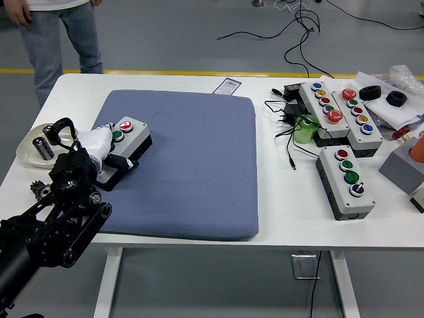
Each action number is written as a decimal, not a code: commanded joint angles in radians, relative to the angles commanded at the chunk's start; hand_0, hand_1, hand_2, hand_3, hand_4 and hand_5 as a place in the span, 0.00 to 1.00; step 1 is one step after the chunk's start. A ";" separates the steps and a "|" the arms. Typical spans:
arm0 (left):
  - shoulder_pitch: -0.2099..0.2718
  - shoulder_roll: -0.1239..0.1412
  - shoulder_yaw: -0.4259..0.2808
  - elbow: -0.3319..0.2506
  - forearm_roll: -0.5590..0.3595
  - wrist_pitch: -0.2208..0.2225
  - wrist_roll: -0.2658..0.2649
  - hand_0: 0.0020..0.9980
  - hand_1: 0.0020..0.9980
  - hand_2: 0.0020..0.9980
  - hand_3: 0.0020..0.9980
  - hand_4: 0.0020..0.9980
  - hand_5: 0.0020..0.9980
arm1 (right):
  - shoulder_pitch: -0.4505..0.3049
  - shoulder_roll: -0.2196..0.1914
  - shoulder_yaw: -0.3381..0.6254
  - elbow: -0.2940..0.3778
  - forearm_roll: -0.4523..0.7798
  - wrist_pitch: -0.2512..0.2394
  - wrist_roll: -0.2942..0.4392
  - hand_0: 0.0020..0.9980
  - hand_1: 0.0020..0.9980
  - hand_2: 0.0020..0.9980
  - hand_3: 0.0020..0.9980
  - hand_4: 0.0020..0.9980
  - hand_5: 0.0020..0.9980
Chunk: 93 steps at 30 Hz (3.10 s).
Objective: Pick up the button,place it on the desk,press the button,press the button
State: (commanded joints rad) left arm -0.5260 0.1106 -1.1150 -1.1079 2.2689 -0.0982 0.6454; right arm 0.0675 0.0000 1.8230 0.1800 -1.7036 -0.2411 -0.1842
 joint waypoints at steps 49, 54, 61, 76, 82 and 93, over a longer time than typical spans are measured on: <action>-0.088 0.179 0.318 0.092 -0.077 0.430 -0.423 0.00 0.00 0.00 0.18 0.76 0.76 | 0.007 0.000 -0.003 0.000 -0.001 -0.002 0.000 0.53 0.65 0.70 0.62 0.31 0.14; -0.059 0.173 0.288 0.034 -0.053 0.603 -0.359 0.00 0.00 0.01 0.27 0.78 0.84 | 0.004 0.000 -0.001 0.000 -0.004 -0.002 -0.001 0.52 0.65 0.70 0.62 0.31 0.14; -0.069 0.179 0.274 -0.026 -0.022 0.648 -0.282 0.00 0.05 0.12 0.42 0.84 0.91 | 0.005 0.000 0.008 0.000 -0.017 -0.001 -0.002 0.53 0.65 0.70 0.62 0.31 0.14; -0.034 0.211 0.269 -0.247 -0.068 0.239 -0.033 0.79 0.88 0.92 0.94 0.89 0.96 | 0.009 0.000 0.017 0.000 -0.018 -0.001 0.000 0.53 0.65 0.70 0.62 0.31 0.14; -0.020 0.190 0.259 -0.314 -0.036 0.097 0.000 0.94 0.99 1.00 1.00 0.94 0.89 | 0.009 0.000 0.019 0.000 -0.015 -0.002 0.002 0.52 0.65 0.70 0.62 0.31 0.14; 0.007 0.096 0.190 -0.280 0.000 -0.043 0.000 0.93 1.00 1.00 1.00 1.00 0.68 | 0.006 0.000 0.018 0.000 -0.010 -0.002 0.002 0.52 0.65 0.70 0.62 0.31 0.14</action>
State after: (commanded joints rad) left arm -0.5186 0.2064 -0.9254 -1.3881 2.2689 -0.1416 0.6454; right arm 0.0736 0.0000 1.8408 0.1800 -1.7132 -0.2435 -0.1820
